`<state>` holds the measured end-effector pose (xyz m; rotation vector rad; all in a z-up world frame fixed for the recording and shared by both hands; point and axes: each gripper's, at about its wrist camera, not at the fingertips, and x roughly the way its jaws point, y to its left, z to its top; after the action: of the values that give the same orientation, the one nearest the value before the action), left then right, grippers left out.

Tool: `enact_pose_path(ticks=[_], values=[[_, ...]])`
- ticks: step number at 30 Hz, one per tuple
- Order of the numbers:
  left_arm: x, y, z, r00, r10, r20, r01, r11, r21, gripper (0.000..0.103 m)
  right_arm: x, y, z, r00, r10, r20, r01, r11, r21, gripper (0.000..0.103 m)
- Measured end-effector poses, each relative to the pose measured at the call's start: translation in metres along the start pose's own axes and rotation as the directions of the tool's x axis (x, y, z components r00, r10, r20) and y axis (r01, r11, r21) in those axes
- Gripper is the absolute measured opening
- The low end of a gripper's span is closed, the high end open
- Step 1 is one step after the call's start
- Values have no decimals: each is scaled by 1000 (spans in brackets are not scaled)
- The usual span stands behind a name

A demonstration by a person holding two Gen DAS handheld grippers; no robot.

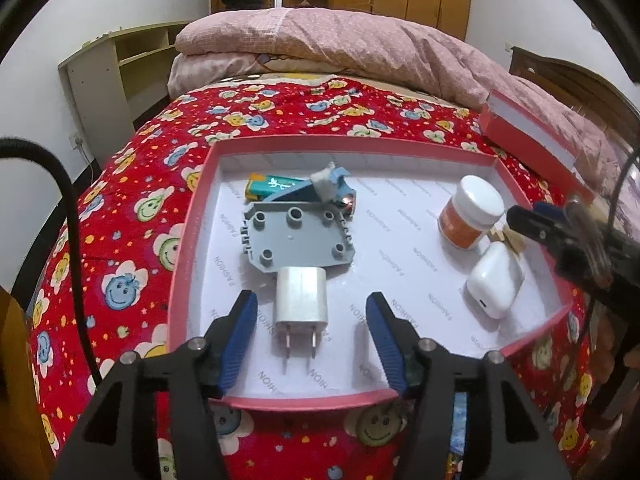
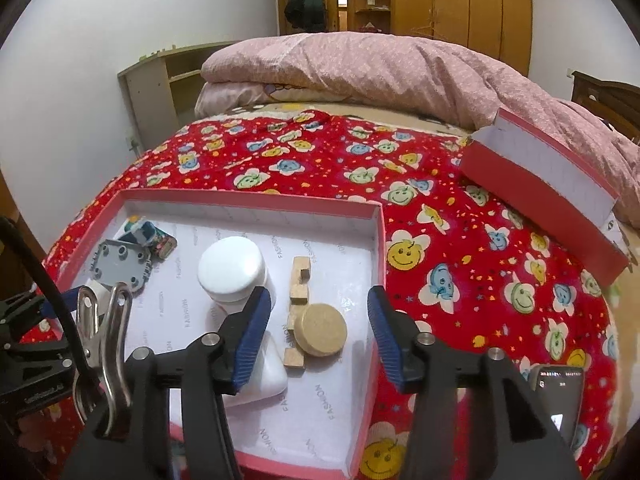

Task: Organize rigid objects
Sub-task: 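Carry the plug with left gripper while right carries the wooden disc into the tray, then open left gripper to release the plug while right gripper releases the disc in the tray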

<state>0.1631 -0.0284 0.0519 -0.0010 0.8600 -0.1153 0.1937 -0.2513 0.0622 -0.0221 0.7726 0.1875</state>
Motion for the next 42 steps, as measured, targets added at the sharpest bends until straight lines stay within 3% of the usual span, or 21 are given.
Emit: enact_pose_path(ticks=[5,27,35,42], values=[[-10,2,-1,1000,4,9,-4,1000,-11,66,-10,2,-2,1000,7,11,-7,1000,-1,55],[-58,2,-22,999,10,41,-9,1000,-15,67,-62,13,-28,998,54,28,-54,998,12,56],[-73,7,-45,1000,11,29,-10,1000,-27,67,-83,25,-53,997,78,-1,-78,997,-9,56],[-84,13,-67,1000,11,21,-11,999,-34,67,-86,42,-91,989,118,-86,-122,992,-41,56]])
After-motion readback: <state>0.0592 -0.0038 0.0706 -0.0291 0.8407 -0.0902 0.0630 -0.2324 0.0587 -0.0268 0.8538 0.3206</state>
